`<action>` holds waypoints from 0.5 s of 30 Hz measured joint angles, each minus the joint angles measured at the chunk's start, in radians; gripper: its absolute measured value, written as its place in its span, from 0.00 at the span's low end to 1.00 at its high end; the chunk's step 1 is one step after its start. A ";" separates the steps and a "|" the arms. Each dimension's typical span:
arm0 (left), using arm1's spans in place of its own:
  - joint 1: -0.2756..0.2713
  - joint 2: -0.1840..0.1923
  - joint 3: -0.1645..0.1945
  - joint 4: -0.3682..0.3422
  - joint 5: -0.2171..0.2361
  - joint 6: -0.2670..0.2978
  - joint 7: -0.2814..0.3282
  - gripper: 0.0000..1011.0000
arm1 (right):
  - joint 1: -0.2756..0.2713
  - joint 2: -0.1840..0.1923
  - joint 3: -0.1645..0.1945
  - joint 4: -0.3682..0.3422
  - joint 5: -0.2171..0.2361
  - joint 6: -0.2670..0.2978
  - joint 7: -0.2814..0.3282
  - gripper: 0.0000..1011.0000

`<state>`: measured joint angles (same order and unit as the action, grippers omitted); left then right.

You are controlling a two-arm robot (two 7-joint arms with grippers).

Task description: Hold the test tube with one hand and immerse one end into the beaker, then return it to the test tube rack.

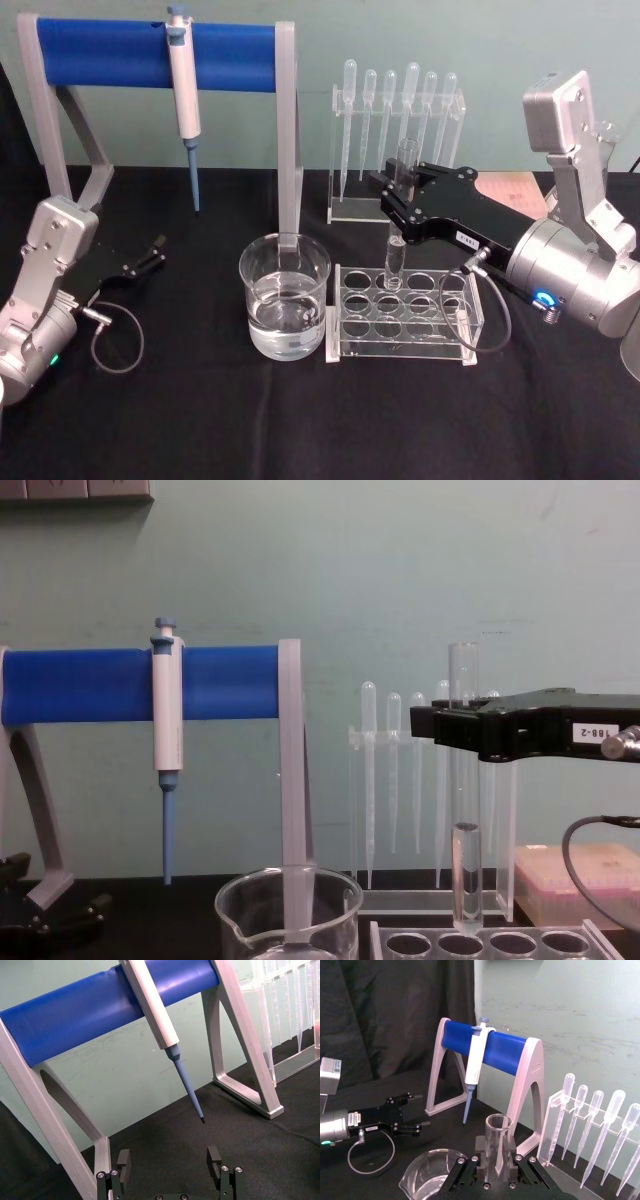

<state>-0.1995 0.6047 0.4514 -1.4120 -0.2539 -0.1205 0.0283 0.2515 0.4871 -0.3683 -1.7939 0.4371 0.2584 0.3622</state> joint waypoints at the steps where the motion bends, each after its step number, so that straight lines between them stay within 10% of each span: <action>1: 0.000 0.000 0.000 0.000 0.000 0.000 0.000 0.99 | 0.000 0.000 0.000 0.000 0.000 0.000 0.000 0.23; 15: 0.000 0.000 0.000 0.000 0.000 0.000 0.000 0.99 | 0.112 -0.054 -0.061 0.003 -0.002 0.041 -0.001 0.23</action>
<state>-0.1995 0.6047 0.4514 -1.4120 -0.2539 -0.1206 0.0283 0.3633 0.4331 -0.4291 -1.7905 0.4348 0.2993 0.3610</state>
